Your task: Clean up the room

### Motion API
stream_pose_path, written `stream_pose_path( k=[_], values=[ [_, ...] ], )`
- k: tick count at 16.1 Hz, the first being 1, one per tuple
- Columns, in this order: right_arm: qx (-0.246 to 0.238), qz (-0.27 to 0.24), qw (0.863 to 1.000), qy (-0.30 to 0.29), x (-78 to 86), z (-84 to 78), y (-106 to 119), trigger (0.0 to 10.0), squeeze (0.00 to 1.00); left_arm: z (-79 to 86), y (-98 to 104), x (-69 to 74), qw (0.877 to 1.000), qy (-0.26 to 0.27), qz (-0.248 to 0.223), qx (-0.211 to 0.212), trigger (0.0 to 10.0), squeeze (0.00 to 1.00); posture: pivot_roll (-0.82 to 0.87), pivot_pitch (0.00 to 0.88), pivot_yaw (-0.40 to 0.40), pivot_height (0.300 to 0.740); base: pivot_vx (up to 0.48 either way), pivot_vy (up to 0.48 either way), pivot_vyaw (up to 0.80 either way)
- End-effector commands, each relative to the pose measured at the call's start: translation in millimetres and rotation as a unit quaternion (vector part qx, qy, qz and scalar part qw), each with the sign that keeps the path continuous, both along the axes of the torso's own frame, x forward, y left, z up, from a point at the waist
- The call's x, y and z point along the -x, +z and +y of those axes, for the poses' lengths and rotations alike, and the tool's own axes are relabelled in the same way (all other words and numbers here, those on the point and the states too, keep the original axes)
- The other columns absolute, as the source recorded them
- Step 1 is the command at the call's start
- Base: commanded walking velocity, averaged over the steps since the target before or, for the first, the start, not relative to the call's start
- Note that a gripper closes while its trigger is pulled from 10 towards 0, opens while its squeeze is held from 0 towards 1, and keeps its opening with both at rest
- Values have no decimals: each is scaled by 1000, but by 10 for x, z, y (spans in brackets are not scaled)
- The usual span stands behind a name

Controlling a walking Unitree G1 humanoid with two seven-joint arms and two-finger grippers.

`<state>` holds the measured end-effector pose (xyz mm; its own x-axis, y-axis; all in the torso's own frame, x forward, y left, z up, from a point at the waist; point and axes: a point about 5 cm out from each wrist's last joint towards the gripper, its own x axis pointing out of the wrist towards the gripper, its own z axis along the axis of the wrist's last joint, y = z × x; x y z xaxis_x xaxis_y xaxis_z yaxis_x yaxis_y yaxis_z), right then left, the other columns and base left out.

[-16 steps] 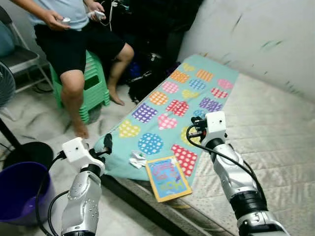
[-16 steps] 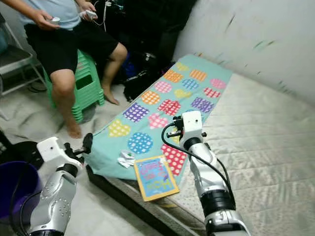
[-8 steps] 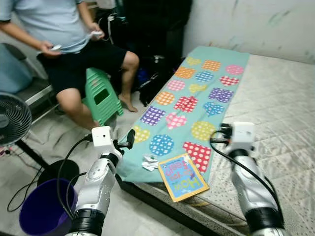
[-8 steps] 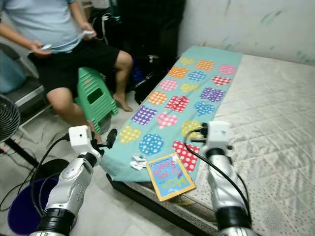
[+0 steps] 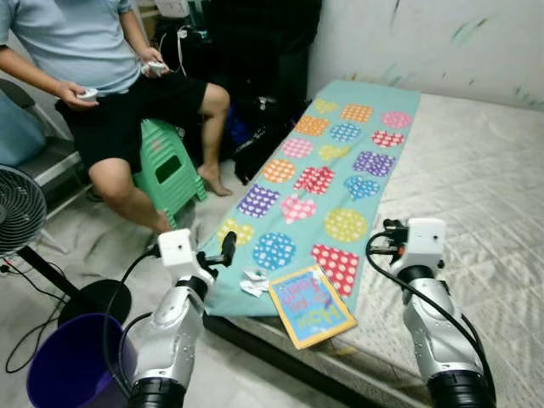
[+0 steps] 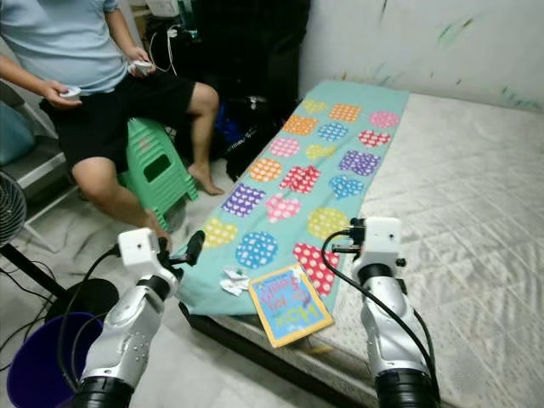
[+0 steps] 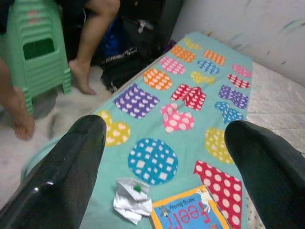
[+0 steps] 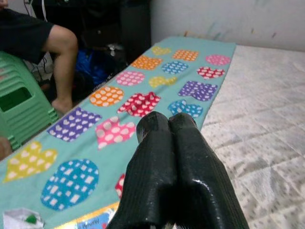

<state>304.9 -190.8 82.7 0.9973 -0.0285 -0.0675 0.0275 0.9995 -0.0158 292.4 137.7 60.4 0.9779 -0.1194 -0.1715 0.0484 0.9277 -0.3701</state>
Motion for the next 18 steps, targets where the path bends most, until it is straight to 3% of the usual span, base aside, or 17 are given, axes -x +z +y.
stream_pose_path(
  k=[1,5,12,18],
  values=[
    [-3,2,1000,4,18,15,7,10000,0,72,-5,40,1000,10,0,-2,10000,0,-205,0,60,740,0,352,-800],
    [-4,7,1000,19,20,39,17,10000,0,56,18,55,1000,13,-4,-2,10000,0,-192,0,33,740,0,88,-370],
    [9,18,999,36,26,5,45,10000,0,21,-13,103,1000,23,0,6,10000,0,-207,0,-4,740,0,480,0],
    [24,16,998,49,37,-6,86,10000,0,-70,65,108,999,-9,-39,30,10000,0,-220,0,-20,740,0,0,0]
  ],
)
